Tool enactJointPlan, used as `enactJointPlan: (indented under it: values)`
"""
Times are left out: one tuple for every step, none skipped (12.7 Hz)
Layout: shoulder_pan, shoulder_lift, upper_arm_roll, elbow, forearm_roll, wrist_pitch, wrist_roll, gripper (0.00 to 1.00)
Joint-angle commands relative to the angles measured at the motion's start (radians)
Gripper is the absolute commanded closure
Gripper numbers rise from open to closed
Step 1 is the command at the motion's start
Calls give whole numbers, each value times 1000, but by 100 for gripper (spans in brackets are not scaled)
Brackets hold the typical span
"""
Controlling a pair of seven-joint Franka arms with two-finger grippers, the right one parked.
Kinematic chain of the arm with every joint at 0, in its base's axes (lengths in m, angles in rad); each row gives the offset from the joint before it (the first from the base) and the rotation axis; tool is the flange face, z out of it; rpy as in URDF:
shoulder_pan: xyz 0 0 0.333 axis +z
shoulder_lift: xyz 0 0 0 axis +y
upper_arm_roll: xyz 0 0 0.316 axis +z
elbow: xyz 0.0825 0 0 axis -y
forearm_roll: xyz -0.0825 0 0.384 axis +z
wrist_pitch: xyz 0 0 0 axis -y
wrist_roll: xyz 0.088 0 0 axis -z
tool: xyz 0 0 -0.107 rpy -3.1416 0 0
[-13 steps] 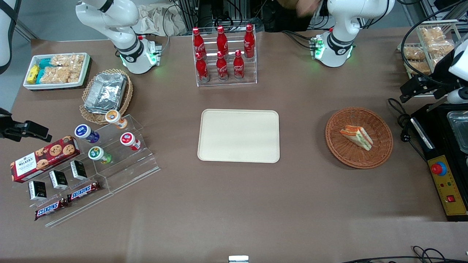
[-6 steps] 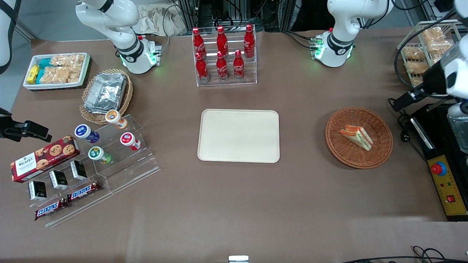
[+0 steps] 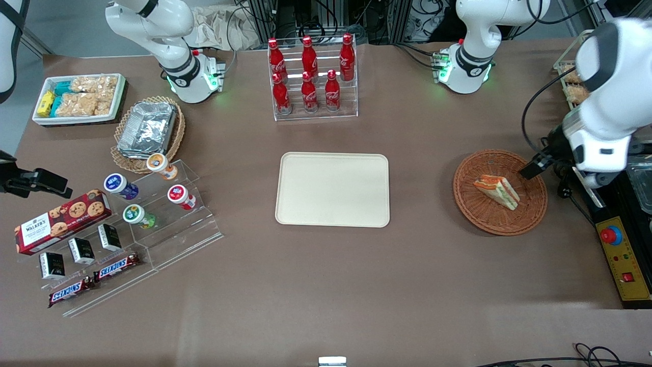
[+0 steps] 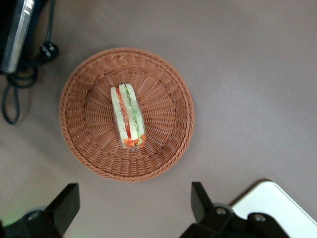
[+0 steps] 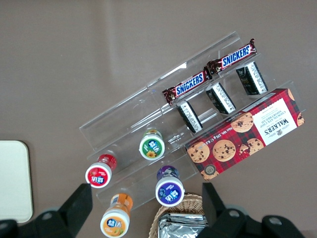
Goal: Place sandwich from basket to tray
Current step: 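Lower the left gripper around the sandwich and close on it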
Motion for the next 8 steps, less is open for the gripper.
enactJointPlan:
  values:
    - [8, -38, -8, -173, 37, 139, -83, 0]
    - [8, 1, -8, -184, 42, 181, -160, 0]
    - [8, 43, -8, -184, 44, 202, -211, 0]
    - [8, 65, -8, -198, 44, 225, -225, 0]
    - [8, 69, -5, -225, 44, 268, -226, 0]
    - [22, 75, -2, -263, 44, 331, -226, 0]
    - [34, 89, -2, -302, 44, 403, -226, 0]
    - [36, 111, -2, -332, 44, 470, -226, 0]
